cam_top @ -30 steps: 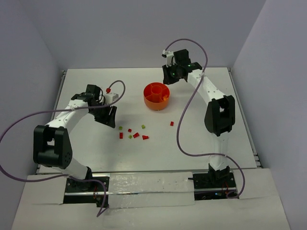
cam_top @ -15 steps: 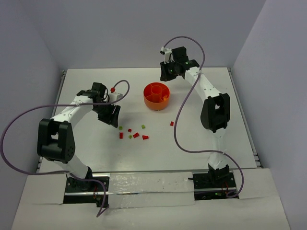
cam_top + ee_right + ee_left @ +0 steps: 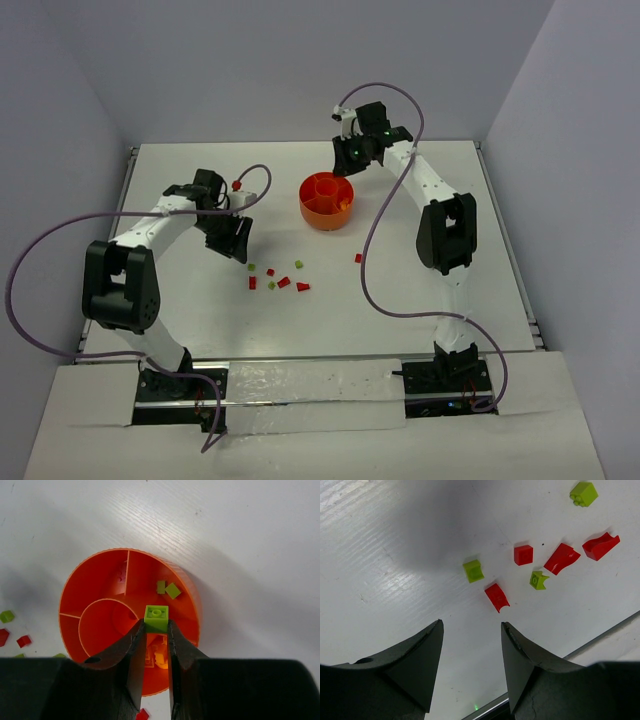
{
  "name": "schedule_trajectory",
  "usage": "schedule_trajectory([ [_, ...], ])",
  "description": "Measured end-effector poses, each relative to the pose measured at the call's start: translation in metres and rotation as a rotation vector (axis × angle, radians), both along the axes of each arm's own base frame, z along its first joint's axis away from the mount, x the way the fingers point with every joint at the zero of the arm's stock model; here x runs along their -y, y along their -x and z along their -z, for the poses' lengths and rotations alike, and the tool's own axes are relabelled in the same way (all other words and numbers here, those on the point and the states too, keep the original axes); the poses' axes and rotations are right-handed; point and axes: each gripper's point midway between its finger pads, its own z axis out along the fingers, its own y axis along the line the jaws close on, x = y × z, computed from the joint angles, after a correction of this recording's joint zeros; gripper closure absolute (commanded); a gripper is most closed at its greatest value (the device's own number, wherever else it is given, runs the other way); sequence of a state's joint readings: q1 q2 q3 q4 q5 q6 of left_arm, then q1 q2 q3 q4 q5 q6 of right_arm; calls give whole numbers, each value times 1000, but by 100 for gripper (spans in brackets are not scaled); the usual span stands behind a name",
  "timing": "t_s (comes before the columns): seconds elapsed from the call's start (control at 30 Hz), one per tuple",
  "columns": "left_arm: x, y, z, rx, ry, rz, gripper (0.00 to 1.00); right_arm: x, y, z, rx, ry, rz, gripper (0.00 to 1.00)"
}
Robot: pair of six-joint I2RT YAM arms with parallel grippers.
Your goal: Sort the legos into containers by color
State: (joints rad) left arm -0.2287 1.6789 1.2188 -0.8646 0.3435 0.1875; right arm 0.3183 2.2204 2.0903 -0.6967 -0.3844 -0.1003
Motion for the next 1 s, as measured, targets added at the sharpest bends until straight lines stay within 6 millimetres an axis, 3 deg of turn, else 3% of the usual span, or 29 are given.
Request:
schedule_trajectory([
  [0.1,0,0,1,-2,-1,0,41,0,2,1,-10,2,-4,72],
  [0.17,0,0,1,-2,-2,0,41,-1,4,2,-14,3,-10,61],
  [0.27,0,0,1,-1,-5,0,41,-2,6,3,-21,5,-17,52],
  [0.47,0,0,1,-1,-6,-1,43,-3,8,4,-22,8,-24,41],
  [0.83,6,18,9,-38,-11,8,43,-5,9,4,-25,7,-25,37],
  [1.0,7,19,11,-42,-15,10,43,-5,10,5,-28,9,-27,26],
])
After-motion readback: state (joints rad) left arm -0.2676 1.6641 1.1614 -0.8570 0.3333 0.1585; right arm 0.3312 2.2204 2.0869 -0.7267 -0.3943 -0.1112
